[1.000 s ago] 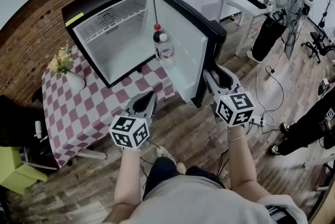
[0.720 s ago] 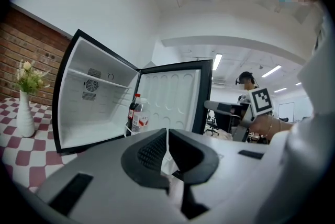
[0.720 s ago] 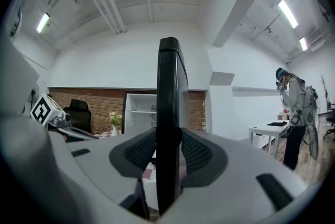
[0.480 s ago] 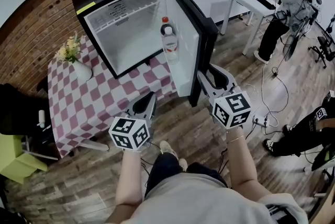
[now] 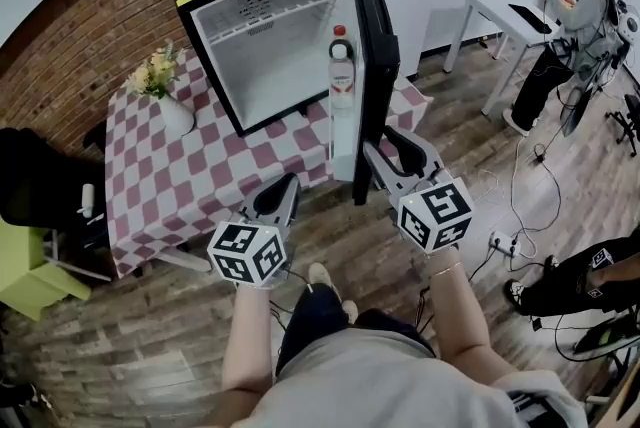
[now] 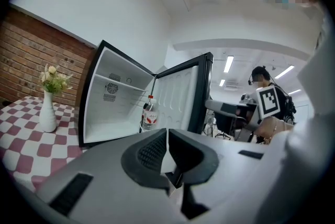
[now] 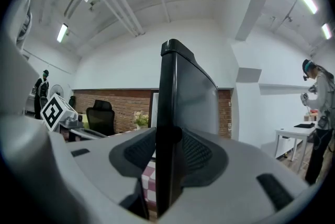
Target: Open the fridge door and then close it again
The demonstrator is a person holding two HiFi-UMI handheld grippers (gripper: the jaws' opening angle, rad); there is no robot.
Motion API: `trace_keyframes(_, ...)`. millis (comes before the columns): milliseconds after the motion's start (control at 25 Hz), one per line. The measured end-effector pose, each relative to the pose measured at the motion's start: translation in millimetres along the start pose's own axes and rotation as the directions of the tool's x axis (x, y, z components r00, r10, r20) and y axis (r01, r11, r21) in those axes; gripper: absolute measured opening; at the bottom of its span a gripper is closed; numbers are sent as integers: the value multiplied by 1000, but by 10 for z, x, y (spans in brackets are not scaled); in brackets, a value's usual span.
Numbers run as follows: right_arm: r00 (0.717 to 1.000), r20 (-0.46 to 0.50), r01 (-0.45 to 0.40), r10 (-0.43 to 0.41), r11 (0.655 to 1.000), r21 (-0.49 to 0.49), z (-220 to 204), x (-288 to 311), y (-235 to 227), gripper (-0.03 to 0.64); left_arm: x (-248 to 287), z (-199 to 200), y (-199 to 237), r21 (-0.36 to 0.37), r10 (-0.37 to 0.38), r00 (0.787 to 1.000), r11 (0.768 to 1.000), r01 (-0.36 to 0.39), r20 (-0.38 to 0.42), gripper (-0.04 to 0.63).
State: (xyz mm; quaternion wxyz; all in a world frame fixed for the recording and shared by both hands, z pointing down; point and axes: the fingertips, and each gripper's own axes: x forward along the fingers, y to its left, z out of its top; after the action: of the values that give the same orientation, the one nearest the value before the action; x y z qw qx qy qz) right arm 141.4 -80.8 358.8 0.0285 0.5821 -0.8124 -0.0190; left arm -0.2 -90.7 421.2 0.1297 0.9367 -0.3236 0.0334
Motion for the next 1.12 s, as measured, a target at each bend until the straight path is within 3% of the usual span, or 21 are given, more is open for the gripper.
trace_keyframes(600, 979, -1, -202, 202, 979, -24, 55, 820, 729, 98, -291, 299, 660, 3, 122, 992, 992, -123, 31, 15)
trace_keyframes(1120, 970, -9, -244, 244, 969, -27, 95, 1799, 1149, 54, -276, 519, 1570, -4, 138, 990, 990, -138, 28, 15)
